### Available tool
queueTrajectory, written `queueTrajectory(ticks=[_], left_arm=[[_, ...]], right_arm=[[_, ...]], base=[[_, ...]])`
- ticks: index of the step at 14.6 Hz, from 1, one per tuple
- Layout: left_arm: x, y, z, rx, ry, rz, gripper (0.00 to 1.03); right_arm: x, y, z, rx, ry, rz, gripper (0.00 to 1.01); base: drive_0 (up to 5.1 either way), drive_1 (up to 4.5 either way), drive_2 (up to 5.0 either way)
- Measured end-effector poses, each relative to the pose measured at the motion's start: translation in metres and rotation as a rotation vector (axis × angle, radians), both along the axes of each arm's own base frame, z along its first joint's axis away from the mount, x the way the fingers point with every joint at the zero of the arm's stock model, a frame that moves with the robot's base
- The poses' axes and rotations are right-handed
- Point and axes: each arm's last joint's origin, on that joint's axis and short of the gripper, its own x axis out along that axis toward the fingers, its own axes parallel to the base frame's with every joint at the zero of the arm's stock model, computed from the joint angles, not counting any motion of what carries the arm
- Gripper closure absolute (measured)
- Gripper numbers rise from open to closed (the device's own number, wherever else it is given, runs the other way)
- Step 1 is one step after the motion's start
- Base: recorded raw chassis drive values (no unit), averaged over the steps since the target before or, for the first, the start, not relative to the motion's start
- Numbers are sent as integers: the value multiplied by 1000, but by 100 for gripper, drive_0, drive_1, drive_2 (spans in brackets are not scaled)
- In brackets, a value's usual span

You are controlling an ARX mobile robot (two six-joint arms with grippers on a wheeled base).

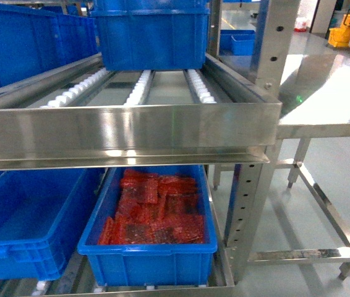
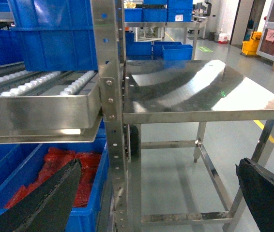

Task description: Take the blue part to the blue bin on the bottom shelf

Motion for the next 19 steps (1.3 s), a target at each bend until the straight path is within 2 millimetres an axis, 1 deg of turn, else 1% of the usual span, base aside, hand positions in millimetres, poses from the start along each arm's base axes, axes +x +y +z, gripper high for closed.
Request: queueTrajectory(ticks=[11,19], left_arm=[[0,0,0,-1,-2,1,60],[0,0,0,0,-1,2,60]], right_arm=[[0,0,0,0,-5,0,3],[0,0,0,0,-2,3,3]], base=[[-490,233,233],[0,0,0]])
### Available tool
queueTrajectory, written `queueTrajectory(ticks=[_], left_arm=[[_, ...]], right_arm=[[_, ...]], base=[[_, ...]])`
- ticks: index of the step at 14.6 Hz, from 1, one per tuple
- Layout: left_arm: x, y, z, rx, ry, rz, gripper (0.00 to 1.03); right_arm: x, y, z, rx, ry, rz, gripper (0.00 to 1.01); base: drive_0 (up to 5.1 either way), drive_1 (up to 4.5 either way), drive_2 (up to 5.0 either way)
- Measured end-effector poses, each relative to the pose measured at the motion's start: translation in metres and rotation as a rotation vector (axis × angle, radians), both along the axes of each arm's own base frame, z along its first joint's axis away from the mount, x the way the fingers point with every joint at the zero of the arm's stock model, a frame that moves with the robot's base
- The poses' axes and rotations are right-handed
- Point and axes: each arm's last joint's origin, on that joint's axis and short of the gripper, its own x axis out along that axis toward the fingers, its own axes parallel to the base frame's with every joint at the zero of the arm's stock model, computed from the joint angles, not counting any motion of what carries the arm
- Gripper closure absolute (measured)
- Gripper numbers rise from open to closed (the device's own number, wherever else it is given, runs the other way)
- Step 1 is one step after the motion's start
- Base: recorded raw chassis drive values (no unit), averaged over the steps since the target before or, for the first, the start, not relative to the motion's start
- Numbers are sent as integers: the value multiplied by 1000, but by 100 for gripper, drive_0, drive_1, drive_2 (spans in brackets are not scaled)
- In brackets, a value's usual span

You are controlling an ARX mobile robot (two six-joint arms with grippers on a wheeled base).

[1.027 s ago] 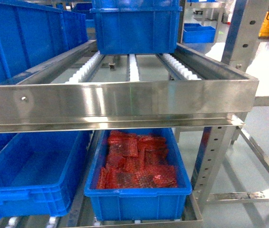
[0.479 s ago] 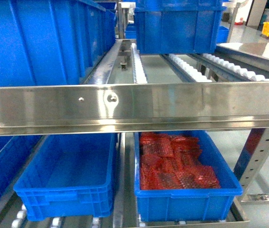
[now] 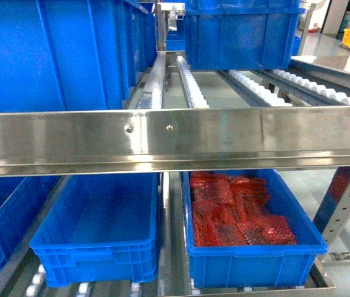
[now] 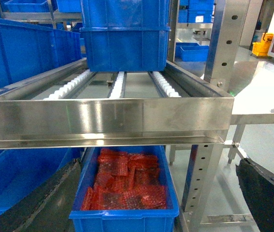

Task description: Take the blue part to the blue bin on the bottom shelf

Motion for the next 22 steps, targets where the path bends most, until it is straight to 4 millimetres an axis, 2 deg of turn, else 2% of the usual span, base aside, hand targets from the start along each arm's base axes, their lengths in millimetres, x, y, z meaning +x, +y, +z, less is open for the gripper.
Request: queueTrajectory(ticks=[22], left_arm=[[0,0,0,-1,-1,-1,60]], right_arm=[[0,0,0,1,0,-3,3]], base=[[0,0,0]])
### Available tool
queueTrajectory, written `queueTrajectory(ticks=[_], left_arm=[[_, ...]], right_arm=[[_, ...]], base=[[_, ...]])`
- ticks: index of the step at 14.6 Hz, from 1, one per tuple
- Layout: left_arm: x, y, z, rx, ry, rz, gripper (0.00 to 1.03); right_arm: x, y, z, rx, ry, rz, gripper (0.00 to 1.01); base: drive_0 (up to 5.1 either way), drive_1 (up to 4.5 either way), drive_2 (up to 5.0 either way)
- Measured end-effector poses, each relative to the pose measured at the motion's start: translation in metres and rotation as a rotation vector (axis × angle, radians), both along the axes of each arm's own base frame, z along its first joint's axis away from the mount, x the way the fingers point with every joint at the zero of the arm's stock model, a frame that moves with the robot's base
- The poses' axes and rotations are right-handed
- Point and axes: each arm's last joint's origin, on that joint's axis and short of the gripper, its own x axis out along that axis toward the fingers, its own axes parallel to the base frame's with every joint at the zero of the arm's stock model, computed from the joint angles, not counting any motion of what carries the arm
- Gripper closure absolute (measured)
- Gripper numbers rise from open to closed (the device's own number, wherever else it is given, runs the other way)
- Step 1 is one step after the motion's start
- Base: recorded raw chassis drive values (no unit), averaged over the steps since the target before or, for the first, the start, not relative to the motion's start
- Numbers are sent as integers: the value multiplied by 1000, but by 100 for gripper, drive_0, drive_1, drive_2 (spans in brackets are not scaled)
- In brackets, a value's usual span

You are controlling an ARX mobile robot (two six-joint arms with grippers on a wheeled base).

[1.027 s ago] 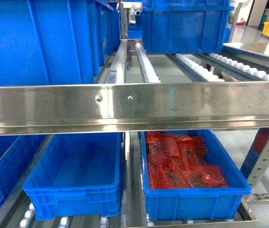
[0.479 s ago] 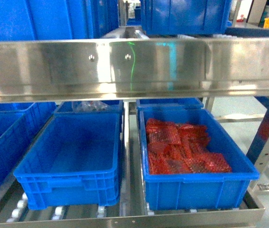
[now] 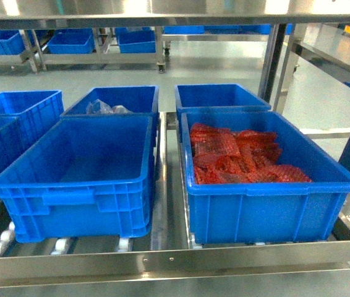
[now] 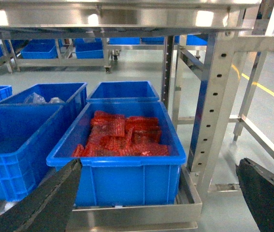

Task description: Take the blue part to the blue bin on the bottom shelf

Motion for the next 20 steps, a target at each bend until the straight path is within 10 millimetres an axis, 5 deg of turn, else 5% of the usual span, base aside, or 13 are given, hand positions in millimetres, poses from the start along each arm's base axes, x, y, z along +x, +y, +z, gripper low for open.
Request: queueTrajectory(ticks=[20], left_arm=[[0,0,-1,1,2,0,60]], right_arm=[[0,0,0,-1,-1,0,3]], base=[[-1,41,-42]])
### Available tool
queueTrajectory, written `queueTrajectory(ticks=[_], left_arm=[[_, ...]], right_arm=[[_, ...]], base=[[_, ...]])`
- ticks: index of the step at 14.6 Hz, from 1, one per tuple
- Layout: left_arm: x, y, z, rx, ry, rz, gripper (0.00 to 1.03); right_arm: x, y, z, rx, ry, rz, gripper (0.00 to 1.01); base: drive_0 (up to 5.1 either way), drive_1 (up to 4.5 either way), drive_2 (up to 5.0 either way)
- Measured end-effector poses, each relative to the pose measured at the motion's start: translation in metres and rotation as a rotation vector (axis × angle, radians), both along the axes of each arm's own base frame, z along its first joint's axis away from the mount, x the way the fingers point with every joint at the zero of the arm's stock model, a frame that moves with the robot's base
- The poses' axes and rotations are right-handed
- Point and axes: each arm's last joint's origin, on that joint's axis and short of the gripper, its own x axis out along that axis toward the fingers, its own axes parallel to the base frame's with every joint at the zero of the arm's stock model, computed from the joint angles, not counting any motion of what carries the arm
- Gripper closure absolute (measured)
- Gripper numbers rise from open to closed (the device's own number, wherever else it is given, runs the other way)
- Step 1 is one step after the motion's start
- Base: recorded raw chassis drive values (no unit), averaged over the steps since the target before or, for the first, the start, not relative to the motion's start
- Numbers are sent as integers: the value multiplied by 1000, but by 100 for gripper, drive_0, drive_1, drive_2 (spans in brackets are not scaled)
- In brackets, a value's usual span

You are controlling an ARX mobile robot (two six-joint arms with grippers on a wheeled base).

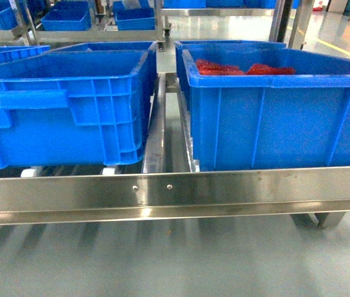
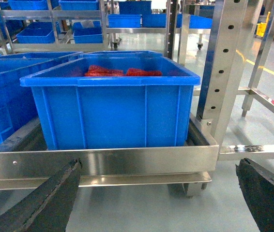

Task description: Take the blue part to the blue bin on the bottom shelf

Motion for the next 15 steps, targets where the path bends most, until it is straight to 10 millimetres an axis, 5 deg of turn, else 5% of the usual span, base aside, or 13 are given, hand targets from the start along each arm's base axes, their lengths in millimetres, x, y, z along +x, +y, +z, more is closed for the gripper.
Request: queueTrajectory(ticks=[15], left_arm=[[0,0,0,0,0,0,60]], right_arm=[[0,0,0,0,2,0,3]], base=[[-8,421,-437]])
